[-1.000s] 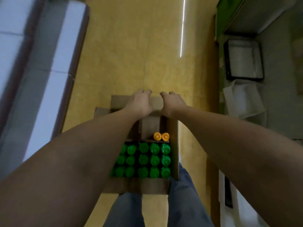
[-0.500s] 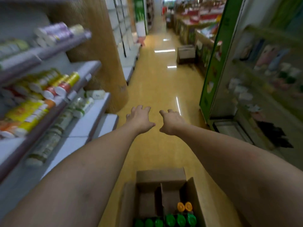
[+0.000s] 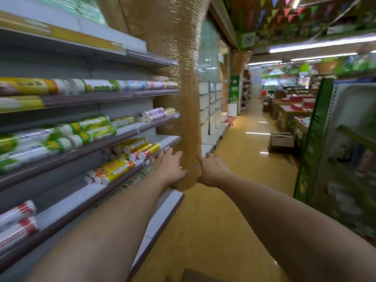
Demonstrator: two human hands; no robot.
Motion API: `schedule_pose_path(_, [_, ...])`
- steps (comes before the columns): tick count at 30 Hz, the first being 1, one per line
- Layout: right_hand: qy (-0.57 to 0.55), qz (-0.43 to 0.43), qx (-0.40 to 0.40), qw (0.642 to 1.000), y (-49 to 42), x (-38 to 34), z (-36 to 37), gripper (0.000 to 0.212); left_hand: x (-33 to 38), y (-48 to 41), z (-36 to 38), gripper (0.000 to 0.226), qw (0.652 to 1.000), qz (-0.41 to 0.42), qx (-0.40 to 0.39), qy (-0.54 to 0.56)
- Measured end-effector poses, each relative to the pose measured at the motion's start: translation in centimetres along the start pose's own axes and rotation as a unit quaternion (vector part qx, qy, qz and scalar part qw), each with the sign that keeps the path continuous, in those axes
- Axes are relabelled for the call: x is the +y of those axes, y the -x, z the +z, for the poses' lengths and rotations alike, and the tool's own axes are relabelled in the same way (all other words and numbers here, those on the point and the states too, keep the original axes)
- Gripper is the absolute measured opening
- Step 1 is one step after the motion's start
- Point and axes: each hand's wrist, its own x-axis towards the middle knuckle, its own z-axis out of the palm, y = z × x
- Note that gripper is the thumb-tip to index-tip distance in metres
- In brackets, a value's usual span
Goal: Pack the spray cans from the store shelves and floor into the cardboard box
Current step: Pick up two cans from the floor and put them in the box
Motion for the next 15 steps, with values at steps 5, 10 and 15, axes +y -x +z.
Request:
schedule_pose_path(5, [-0.017,-0.094,-0.005,0.995,2.5,-5.2,-0.7,0.072,-3.1,6.2,-3.2,0.071,0.997,-0.069,0.027,-0.021])
schedule_pose_path(10, [-0.016,-0.187,-0.022,0.982,4.4,-12.9,0.0,0.079,-8.1,13.1,-5.7,0.071,0.986,-0.159,0.026,-0.051])
schedule_pose_path(15, [-0.02,-0.278,-0.025,0.96,6.7,-22.7,1.0,0.075,-13.8,21.0,-8.8,0.08,0.97,-0.235,0.021,-0.063])
